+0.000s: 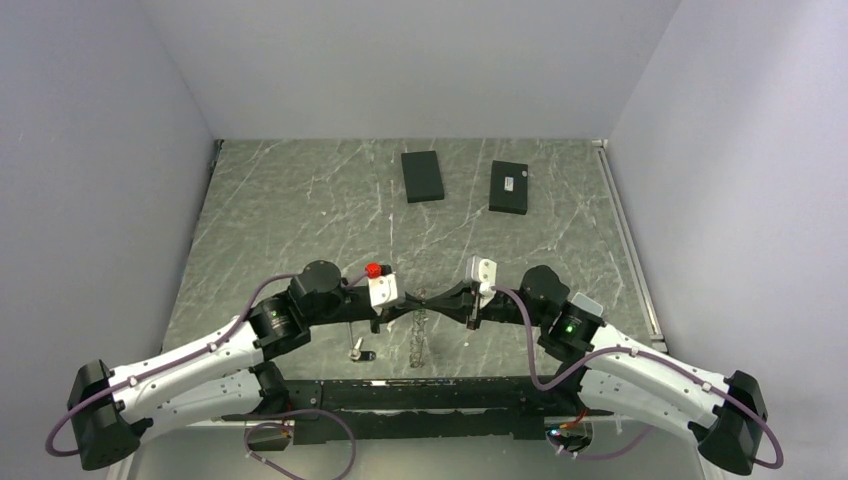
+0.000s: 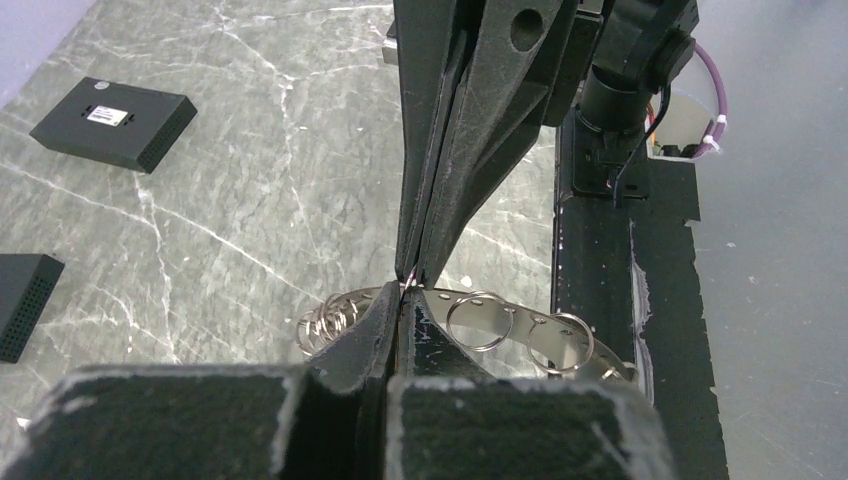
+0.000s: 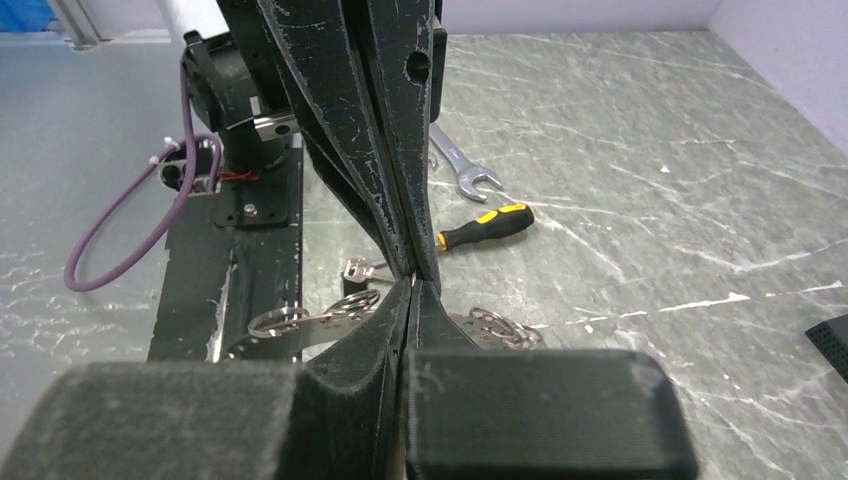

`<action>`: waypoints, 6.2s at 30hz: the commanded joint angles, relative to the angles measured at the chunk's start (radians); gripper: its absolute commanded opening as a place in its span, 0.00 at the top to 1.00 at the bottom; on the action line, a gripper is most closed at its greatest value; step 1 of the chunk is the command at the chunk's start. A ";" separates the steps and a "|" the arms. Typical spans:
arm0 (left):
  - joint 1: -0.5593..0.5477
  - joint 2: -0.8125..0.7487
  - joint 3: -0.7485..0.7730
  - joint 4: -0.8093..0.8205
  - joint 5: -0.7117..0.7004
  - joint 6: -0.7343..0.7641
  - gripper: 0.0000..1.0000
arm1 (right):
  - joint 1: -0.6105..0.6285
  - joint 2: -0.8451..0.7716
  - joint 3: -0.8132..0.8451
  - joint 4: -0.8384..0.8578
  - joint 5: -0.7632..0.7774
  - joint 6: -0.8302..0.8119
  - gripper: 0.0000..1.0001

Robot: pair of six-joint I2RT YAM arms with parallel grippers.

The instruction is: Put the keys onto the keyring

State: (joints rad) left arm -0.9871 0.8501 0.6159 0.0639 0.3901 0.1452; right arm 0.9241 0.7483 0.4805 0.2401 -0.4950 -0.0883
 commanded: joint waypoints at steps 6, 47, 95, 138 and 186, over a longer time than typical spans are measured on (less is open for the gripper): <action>-0.002 -0.030 -0.011 0.044 -0.048 -0.059 0.54 | 0.013 -0.002 0.026 0.084 0.055 0.009 1.00; -0.002 -0.130 0.106 -0.127 -0.157 -0.140 0.52 | -0.161 0.164 -0.381 1.443 0.284 0.955 1.00; -0.004 -0.256 0.097 -0.245 -0.281 0.392 0.69 | -0.329 0.501 0.257 0.516 -0.369 1.227 1.00; -0.007 -0.201 0.113 -0.387 -0.222 0.856 0.62 | -0.303 0.676 0.390 0.088 -0.428 1.150 1.00; -0.007 -0.369 -0.126 -0.251 -0.606 0.406 0.45 | 0.015 0.854 0.407 -0.443 0.395 0.492 0.58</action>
State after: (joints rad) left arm -0.9901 0.5381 0.5003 -0.2794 -0.0696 0.5526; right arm 0.9375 1.5867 0.8406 -0.2234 -0.1555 0.4030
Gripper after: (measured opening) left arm 0.536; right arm 0.436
